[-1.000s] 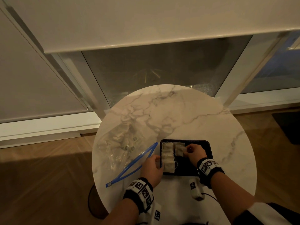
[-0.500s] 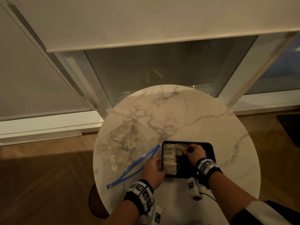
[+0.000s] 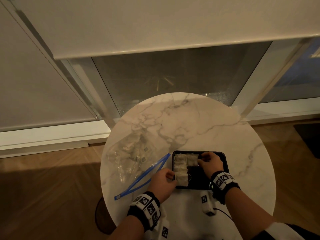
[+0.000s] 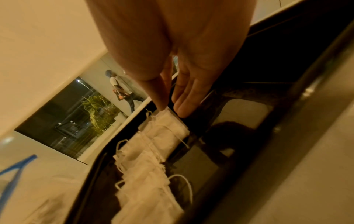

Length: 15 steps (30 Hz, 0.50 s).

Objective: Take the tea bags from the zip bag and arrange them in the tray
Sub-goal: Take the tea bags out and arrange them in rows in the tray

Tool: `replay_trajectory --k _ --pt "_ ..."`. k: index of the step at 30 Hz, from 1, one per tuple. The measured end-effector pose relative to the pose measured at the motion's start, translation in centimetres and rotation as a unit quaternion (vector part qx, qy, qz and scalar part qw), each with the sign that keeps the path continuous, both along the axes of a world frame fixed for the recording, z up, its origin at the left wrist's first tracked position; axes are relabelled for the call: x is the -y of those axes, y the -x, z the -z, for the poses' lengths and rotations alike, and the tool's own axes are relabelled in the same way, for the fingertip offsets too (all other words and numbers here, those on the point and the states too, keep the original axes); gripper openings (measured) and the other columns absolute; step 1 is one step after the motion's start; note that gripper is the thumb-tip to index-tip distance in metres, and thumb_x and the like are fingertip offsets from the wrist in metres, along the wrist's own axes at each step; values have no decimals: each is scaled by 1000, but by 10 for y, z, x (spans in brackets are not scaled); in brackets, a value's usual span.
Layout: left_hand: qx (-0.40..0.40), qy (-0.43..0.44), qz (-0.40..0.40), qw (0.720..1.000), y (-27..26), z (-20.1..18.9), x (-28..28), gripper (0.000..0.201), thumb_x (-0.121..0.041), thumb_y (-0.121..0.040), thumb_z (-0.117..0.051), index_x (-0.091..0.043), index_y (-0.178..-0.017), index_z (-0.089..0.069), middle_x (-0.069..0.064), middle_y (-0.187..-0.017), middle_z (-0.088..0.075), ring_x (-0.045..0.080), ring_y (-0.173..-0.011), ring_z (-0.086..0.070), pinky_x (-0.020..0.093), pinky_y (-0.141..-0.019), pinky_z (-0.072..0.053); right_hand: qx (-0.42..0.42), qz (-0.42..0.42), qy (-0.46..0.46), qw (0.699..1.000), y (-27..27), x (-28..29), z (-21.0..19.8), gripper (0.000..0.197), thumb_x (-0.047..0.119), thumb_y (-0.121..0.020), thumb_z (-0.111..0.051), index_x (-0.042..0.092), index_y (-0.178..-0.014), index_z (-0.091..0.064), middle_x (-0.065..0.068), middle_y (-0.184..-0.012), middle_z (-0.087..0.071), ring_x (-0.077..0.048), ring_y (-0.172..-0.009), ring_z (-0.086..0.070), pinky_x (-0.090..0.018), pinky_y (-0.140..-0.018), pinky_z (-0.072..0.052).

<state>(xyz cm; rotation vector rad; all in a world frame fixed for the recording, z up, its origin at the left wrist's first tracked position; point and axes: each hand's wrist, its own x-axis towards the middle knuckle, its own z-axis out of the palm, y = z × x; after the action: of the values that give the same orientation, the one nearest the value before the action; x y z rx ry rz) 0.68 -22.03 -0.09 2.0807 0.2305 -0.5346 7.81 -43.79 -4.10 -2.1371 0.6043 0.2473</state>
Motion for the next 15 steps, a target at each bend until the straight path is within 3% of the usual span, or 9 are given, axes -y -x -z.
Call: replay_trajectory --k 4,7,9,12,15 --pt "56 3 2 998 6 -16 -11 11 -24 -85 -74 -25 -95 -67 -8 -90 -69 4 -83 -64 13 -71 -51 35 2 -49 998 3 -9 -19 15 16 -81 -72 26 -87 -63 1 -84 -68 -18 -78 -67 -41 -79 -59" --pt "107 -5 -17 994 9 -29 -26 7 -21 -84 -75 -22 -91 -73 -11 -82 -70 2 -76 -65 11 -68 -51 42 -48 -89 994 9 -34 -40 8 21 -84 -71 26 -87 -66 0 -86 -69 -21 -75 -69 -41 -72 -61" --pt "140 -9 -35 989 14 -38 -39 7 -17 -83 -77 -20 -88 -77 -12 -78 -70 -1 -72 -65 9 -67 -50 49 -112 -108 987 18 -58 -56 5 17 -86 -71 21 -87 -69 -2 -85 -70 -21 -78 -69 -36 -73 -60" --pt "201 -9 -59 978 26 -47 -62 10 -11 -79 -80 -19 -85 -80 -13 -75 -69 -2 -73 -65 8 -66 -48 33 -270 -105 957 32 -92 -73 16 7 -86 -66 19 -93 -74 2 -90 -73 -11 -86 -68 -31 -86 -56" --pt "271 -91 -41 957 38 -43 -90 11 -18 -76 -83 -28 -81 -79 -15 -95 -63 1 -90 -58 14 -79 -46 12 -402 -36 915 48 -120 -83 30 9 -87 -56 24 -104 -75 11 -103 -73 -2 -97 -65 -23 -93 -52"
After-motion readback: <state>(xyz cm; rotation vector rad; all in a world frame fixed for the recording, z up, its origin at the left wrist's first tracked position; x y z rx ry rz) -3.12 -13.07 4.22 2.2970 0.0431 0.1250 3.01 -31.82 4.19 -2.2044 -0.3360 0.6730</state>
